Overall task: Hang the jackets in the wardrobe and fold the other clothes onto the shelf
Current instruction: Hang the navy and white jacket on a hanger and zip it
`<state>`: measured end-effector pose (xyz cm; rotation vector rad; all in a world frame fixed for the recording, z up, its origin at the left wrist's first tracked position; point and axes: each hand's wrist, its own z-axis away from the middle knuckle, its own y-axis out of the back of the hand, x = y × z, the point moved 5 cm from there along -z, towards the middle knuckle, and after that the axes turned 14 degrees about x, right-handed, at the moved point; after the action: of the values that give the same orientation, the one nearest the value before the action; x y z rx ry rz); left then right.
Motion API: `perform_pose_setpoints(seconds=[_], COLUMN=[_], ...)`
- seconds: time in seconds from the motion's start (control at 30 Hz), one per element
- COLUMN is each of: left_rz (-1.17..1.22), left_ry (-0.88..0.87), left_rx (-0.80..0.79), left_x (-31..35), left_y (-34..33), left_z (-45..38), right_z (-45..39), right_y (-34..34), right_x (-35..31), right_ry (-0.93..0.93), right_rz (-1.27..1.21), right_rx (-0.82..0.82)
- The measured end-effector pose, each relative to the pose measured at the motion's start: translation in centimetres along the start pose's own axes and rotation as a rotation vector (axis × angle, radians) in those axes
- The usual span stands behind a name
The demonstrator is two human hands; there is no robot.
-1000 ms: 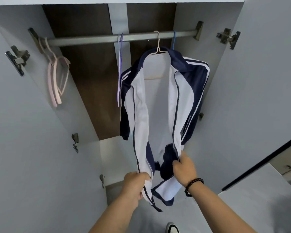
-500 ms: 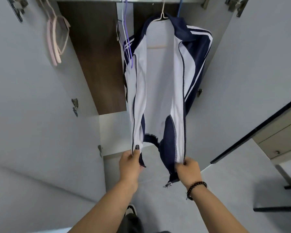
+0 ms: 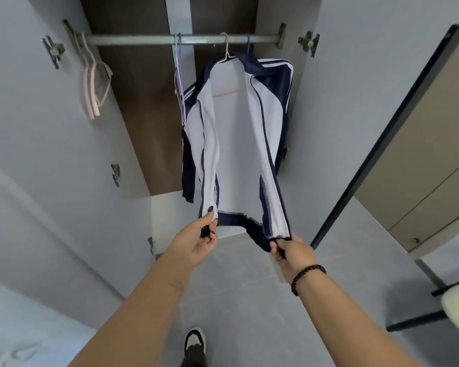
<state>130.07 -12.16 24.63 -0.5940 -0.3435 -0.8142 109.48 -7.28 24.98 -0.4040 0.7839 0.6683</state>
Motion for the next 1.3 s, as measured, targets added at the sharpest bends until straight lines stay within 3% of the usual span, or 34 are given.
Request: perform_pose_setpoints(seconds=[0.1,0.2,0.4,0.53,0.73,0.87,1.1,1.3], left_rz=[0.008,0.121,0.065,0.050,0.104,-0.035,-0.200,-0.230], left_ry=[-0.097,-0.177,-0.241,-0.192,-0.072,0.069,-0.058,-0.142], left_rx=[-0.014,-0.075,-0.067,-0.060,0.010,-0.120,-0.317,-0.384], left_x=[0.7,1.1,0.6,0.3,0.3,0.7,5.6,9.8], left_y=[-0.3,-1.1,-1.4,-1.4,0.2,-0.4,-0.8,-0.9], left_z=[0.8,1.3,1.2,0.5,0.1,1.2,2.7,3.3], right_z=[0.6,1.0,0.7,0.3,1.0,2.8,6.3,7.3], right_y=[1.1,1.2,0.3,-0.3,-1.8,-4.2,-8.1,-11.3], right_x=[-1.0,-1.6,-0.9,0.8,4.1,5.2,4.0,2.6], right_ry=[0.000,-0.036,-0.077,-0.080,-0.281,-0.448,-0.307,-0.236], right_rz=[-0.150,-0.217,-0.069,0.059,-0.105,-0.238,-0.250,-0.379], right_rx=[0.060,0.017,-0.063,-0.147,-0.093,-0.228,-0.488,-0.549])
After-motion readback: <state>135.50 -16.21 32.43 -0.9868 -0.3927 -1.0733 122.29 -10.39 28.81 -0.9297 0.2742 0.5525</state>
